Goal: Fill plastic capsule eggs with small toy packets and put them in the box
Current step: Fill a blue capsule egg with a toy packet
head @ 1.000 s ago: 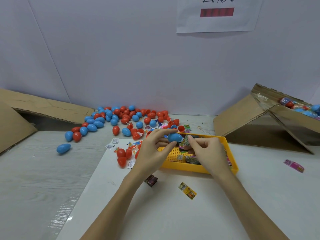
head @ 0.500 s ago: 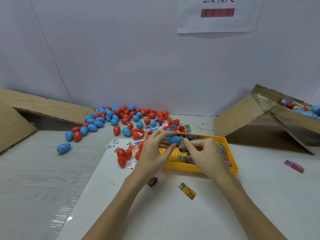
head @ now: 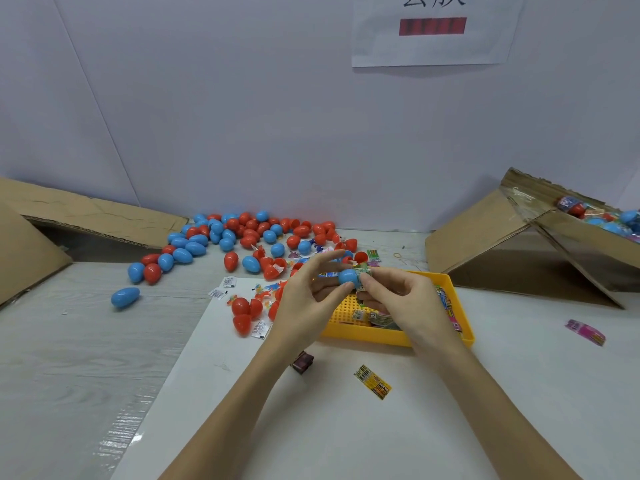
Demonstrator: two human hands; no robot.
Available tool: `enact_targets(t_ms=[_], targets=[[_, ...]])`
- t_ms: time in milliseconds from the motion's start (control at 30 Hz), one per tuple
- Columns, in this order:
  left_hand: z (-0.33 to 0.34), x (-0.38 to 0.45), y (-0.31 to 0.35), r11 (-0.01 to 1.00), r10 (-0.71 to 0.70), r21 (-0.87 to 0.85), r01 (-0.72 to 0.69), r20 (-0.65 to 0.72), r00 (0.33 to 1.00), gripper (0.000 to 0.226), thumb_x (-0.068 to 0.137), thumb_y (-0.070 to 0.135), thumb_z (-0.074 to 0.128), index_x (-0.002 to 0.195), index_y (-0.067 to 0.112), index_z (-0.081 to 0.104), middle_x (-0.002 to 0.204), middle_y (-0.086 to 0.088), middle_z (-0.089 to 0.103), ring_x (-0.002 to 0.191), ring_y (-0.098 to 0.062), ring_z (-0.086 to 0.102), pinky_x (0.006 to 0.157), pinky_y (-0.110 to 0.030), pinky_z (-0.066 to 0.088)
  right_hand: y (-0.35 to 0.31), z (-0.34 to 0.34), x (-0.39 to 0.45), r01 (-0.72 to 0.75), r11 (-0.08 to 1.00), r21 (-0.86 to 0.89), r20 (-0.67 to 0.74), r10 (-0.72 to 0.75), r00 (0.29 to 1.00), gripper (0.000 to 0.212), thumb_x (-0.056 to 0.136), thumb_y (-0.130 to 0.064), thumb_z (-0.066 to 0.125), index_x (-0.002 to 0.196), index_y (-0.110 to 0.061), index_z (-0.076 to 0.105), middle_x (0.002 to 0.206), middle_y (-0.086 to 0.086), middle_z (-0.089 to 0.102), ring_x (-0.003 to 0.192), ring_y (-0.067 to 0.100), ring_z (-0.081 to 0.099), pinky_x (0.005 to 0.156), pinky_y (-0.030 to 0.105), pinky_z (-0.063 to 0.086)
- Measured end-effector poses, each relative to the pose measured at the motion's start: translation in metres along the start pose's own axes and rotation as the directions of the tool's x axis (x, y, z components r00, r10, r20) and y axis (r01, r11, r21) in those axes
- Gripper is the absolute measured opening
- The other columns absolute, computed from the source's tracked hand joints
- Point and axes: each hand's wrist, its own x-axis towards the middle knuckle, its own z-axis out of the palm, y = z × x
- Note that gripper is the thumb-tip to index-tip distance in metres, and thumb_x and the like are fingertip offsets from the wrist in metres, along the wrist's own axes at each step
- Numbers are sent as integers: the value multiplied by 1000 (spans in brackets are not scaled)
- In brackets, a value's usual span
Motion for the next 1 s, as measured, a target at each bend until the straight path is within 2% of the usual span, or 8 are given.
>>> enact_targets(t_ms=[67, 133, 233, 367, 533, 633, 1000], targets=[[1, 0, -1, 998, -19, -58, 19, 9, 1000, 56, 89, 5, 76, 139, 17, 53, 121, 6, 69, 110, -8, 70, 89, -20, 56, -1, 1, 0, 22, 1000, 20, -23, -21, 1000, 16, 91, -26, 75, 100, -39, 72, 96, -12, 80, 92, 10, 77, 77, 24, 63], [0, 1, 0, 992, -54, -112, 56, 21, 998, 51, 87, 4, 77, 133, 14, 56, 124, 0, 69, 111, -11, 70, 91, -25, 58, 0, 2, 1, 24, 999, 44, -40, -23, 999, 19, 90, -24, 76, 100, -40, 72, 97, -13, 79, 93, 11, 77, 77, 25, 62], [-1, 2, 0, 982, -100, -157, 101, 16, 995, 36, 86, 13, 79, 120, 15, 68, 118, 7, 74, 109, -9, 71, 87, -23, 58, 1, 1, 1, 2, 996, 85, -25, 0, 1000, 20, 91, -22, 76, 101, -38, 74, 100, -10, 80, 96, 14, 77, 81, 28, 63], [-3, 3, 0, 991, -94, -102, 91, -19, 995, 26, 88, 22, 79, 113, 23, 72, 110, 15, 75, 105, -5, 72, 85, -20, 58, 1, 3, 0, -22, 995, 95, -1, 22, 1000, 23, 91, -21, 74, 114, -25, 75, 99, -10, 80, 96, 12, 77, 77, 22, 61], [-5, 2, 0, 990, -81, -116, 79, -11, 997, 31, 89, 17, 78, 119, 24, 70, 115, 14, 73, 110, -5, 69, 87, -19, 56, 1, 7, -2, -20, 987, 158, -47, 28, 998, 15, 92, -22, 74, 102, -32, 72, 98, -11, 80, 94, 13, 78, 77, 22, 62], [-4, 2, 2, 989, -77, -123, 77, 4, 997, 36, 90, 13, 77, 123, 21, 67, 118, 13, 72, 113, -4, 68, 88, -15, 54, 1, 8, -2, -14, 984, 178, -76, 28, 997, 14, 90, -24, 75, 101, -33, 73, 98, -10, 80, 94, 14, 78, 79, 25, 63], [-4, 2, 4, 992, -50, -116, 53, 28, 998, 41, 90, 5, 74, 129, 16, 64, 120, 10, 71, 115, -3, 66, 89, -13, 52, -1, 9, -3, 25, 990, 136, -64, -17, 998, 18, 90, -24, 75, 102, -38, 72, 96, -15, 79, 93, 11, 77, 74, 19, 60]])
